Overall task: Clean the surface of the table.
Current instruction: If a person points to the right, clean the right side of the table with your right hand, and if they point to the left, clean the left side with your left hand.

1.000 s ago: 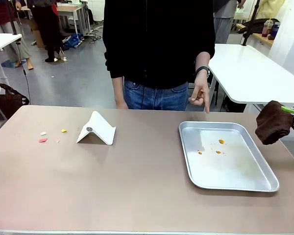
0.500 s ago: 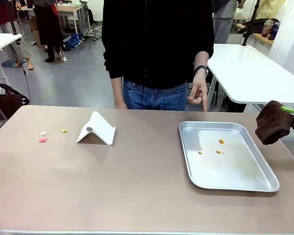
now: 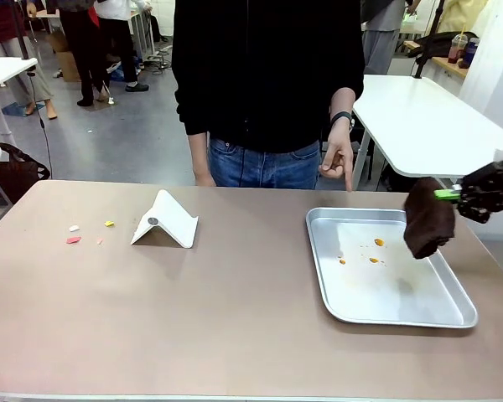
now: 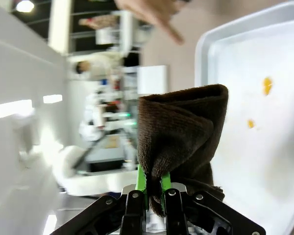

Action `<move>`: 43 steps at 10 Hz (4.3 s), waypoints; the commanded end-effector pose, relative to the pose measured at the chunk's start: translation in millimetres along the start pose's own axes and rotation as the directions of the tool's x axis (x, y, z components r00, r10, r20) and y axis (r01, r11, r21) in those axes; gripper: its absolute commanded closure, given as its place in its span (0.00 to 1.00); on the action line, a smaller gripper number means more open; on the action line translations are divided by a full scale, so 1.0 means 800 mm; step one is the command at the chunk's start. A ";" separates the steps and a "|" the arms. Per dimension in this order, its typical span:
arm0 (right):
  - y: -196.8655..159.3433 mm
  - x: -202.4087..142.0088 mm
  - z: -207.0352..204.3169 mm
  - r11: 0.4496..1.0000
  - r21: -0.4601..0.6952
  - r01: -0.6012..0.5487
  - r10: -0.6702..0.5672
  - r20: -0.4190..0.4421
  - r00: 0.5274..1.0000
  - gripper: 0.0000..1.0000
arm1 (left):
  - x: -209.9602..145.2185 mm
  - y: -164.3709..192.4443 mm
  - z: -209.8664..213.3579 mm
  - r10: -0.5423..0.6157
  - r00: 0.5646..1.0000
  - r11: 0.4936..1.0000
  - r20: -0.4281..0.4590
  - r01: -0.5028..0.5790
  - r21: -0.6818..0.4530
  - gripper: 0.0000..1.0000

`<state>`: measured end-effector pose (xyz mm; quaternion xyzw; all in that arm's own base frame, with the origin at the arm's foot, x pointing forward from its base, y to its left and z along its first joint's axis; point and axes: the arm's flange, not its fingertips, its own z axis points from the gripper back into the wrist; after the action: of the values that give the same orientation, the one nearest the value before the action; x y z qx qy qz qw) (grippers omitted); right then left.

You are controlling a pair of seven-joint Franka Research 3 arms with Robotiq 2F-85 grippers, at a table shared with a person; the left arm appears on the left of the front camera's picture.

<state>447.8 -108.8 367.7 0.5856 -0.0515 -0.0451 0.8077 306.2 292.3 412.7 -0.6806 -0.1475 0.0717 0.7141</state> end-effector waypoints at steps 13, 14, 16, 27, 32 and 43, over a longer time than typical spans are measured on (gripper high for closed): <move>-0.014 0.080 -0.139 0.777 -0.628 0.047 -0.060 0.001 0.998 0.87 | -0.004 -0.003 0.000 -0.016 1.000 1.000 -0.008 0.016 -0.001 0.85; -0.021 0.080 -0.159 0.777 -0.628 0.050 -0.085 -0.026 0.996 0.87 | -0.004 -0.003 0.000 -0.016 1.000 1.000 -0.008 0.016 -0.001 0.85; -0.029 0.076 -0.191 0.769 -0.638 0.044 -0.107 -0.060 0.992 0.87 | -0.004 -0.003 0.000 -0.016 1.000 1.000 -0.008 0.016 -0.001 0.85; -0.002 -0.005 -0.291 0.783 -0.595 -0.180 -0.007 -0.298 0.954 0.87 | -0.004 -0.003 0.000 -0.016 1.000 1.000 -0.008 0.016 -0.001 0.85; -0.017 0.022 -0.257 0.711 -0.693 -0.118 -0.009 -0.177 0.984 0.87 | -0.004 -0.003 0.000 -0.016 1.000 1.000 -0.008 0.016 -0.001 0.85; -0.067 0.087 -0.143 0.606 -0.736 0.301 -0.131 0.281 0.951 0.87 | -0.004 -0.003 0.000 -0.016 1.000 1.000 -0.008 0.016 -0.001 0.85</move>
<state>527.1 -6.9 297.7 0.2201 -0.0292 -0.1914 0.9561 306.0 292.4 412.7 -0.6806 -0.1477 0.0718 0.7141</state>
